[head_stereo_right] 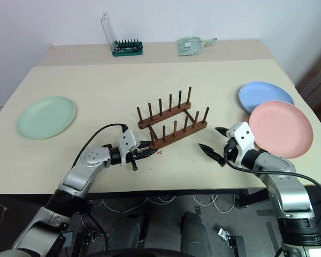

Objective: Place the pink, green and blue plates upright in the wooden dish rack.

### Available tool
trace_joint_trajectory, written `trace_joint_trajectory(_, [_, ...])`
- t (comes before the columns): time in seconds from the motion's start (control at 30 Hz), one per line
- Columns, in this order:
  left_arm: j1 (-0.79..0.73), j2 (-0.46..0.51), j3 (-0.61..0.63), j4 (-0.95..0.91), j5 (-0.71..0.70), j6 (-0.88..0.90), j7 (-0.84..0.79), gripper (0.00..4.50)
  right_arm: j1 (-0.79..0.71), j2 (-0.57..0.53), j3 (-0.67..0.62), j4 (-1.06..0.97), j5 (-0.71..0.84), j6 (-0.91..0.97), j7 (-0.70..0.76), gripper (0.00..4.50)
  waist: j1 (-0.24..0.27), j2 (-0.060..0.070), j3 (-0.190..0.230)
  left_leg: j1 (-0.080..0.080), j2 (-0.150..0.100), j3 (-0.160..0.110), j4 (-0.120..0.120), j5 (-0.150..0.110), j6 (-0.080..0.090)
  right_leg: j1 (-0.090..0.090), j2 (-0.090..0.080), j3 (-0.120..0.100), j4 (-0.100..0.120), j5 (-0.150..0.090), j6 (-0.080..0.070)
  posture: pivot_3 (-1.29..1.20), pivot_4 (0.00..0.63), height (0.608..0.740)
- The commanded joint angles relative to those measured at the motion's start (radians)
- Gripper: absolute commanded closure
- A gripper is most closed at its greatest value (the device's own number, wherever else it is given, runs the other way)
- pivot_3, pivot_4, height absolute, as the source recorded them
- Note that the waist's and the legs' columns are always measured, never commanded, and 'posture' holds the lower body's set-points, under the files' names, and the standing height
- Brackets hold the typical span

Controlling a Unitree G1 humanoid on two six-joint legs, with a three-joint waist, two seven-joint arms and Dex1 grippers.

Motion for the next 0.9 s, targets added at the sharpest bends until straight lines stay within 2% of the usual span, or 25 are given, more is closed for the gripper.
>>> trace_joint_trajectory(0.03, [-0.067, 0.000, -0.009, 0.111, -0.019, -0.020, -0.106, 3.77, 0.013, -0.004, -0.015, -0.056, 0.003, -0.003, -0.008, 0.00, 0.003, 0.000, 0.000, 0.000, 0.000, 0.000, 0.000, 0.000, 0.000, 0.000, 0.000, 0.000, 0.000, 0.000, 0.000, 0.00, 0.150, 0.740])
trace_joint_trajectory(0.17, [-0.103, -0.002, -0.002, 0.184, -0.014, -0.052, -0.154, 3.77, 0.032, -0.006, -0.026, -0.073, 0.002, 0.001, -0.021, 0.00, 0.000, 0.000, 0.000, 0.000, 0.000, 0.000, 0.000, 0.000, 0.000, 0.000, 0.000, 0.000, 0.000, 0.000, 0.001, 0.00, 0.150, 0.740])
trace_joint_trajectory(0.2, [-0.103, -0.001, 0.000, 0.188, -0.016, -0.053, -0.163, 2.75, 0.036, -0.007, -0.028, -0.077, 0.002, 0.002, -0.023, 0.00, 0.000, 0.000, 0.000, 0.000, 0.000, 0.000, 0.000, 0.000, 0.000, 0.000, 0.000, 0.000, 0.000, 0.000, 0.001, 0.00, 0.150, 0.740])
trace_joint_trajectory(0.23, [-0.102, 0.003, 0.003, 0.193, -0.011, -0.056, -0.162, 2.43, 0.041, -0.008, -0.031, -0.081, 0.002, 0.003, -0.026, 0.00, 0.000, 0.000, 0.000, 0.000, 0.000, 0.000, 0.000, 0.000, 0.000, 0.000, 0.000, 0.000, 0.000, 0.000, 0.001, 0.00, 0.150, 0.740])
trace_joint_trajectory(0.37, [-0.050, 0.046, 0.034, 0.152, 0.003, -0.003, -0.124, 0.45, 0.054, -0.012, -0.032, -0.094, -0.001, 0.020, -0.041, 0.00, -0.006, 0.000, 0.000, 0.000, 0.000, 0.000, 0.000, 0.000, 0.000, 0.000, 0.000, 0.000, 0.000, 0.000, 0.001, 0.00, 0.150, 0.740])
trace_joint_trajectory(0.5, [0.050, 0.102, 0.064, 0.032, -0.024, 0.097, -0.106, 0.45, 0.052, -0.017, -0.014, -0.087, -0.011, 0.043, -0.044, 0.00, -0.028, 0.000, -0.001, 0.003, 0.001, 0.000, -0.002, 0.000, 0.000, 0.000, 0.000, 0.000, 0.001, 0.000, 0.001, 0.00, 0.150, 0.740])
trace_joint_trajectory(0.53, [0.074, 0.112, 0.070, -0.003, -0.037, 0.123, -0.110, 1.05, 0.047, -0.013, -0.012, -0.084, -0.009, 0.052, -0.048, 0.52, -0.032, 0.001, -0.001, 0.004, 0.001, 0.000, -0.003, 0.000, 0.000, 0.001, 0.000, 0.000, 0.002, 0.000, 0.001, 0.00, 0.150, 0.740])
trace_joint_trajectory(0.57, [0.098, 0.120, 0.077, -0.041, -0.048, 0.142, -0.105, 1.40, 0.041, -0.011, -0.007, -0.080, -0.016, 0.051, -0.051, 0.80, -0.035, 0.001, -0.001, 0.006, 0.002, 0.000, -0.004, 0.000, 0.000, 0.002, 0.001, 0.000, 0.002, -0.001, 0.000, 0.00, 0.150, 0.740])
trace_joint_trajectory(0.67, [0.157, 0.138, 0.078, -0.153, -0.078, 0.203, -0.105, 2.91, 0.017, -0.006, 0.017, -0.059, -0.037, 0.053, -0.058, 2.29, -0.032, 0.002, -0.002, 0.009, 0.002, 0.001, -0.005, -0.001, 0.002, 0.004, 0.001, 0.000, 0.002, -0.003, -0.001, 0.00, 0.150, 0.740])
trace_joint_trajectory(0.77, [0.169, 0.115, 0.056, -0.210, -0.098, 0.258, -0.092, 4.36, -0.016, 0.002, 0.055, -0.023, -0.068, 0.062, -0.066, 3.78, -0.023, 0.002, -0.002, 0.009, 0.001, 0.001, -0.004, -0.001, 0.002, 0.006, 0.000, 0.000, 0.001, -0.005, -0.002, 0.00, 0.150, 0.740])
trace_joint_trajectory(0.8, [0.167, 0.106, 0.044, -0.218, -0.092, 0.277, -0.083, 4.50, -0.030, 0.005, 0.069, -0.006, -0.089, 0.056, -0.078, 4.32, -0.020, 0.002, -0.002, 0.009, 0.001, 0.001, -0.004, -0.001, 0.002, 0.006, 0.000, 0.000, 0.001, -0.005, -0.002, 0.00, 0.150, 0.740])
trace_joint_trajectory(0.9, [0.164, 0.092, 0.028, -0.231, -0.080, 0.308, -0.064, 4.50, -0.056, 0.012, 0.089, 0.022, -0.124, 0.052, -0.103, 4.42, -0.014, 0.002, -0.002, 0.008, 0.000, 0.000, -0.003, -0.001, 0.002, 0.007, -0.001, 0.000, 0.001, -0.005, -0.001, 0.00, 0.150, 0.740])
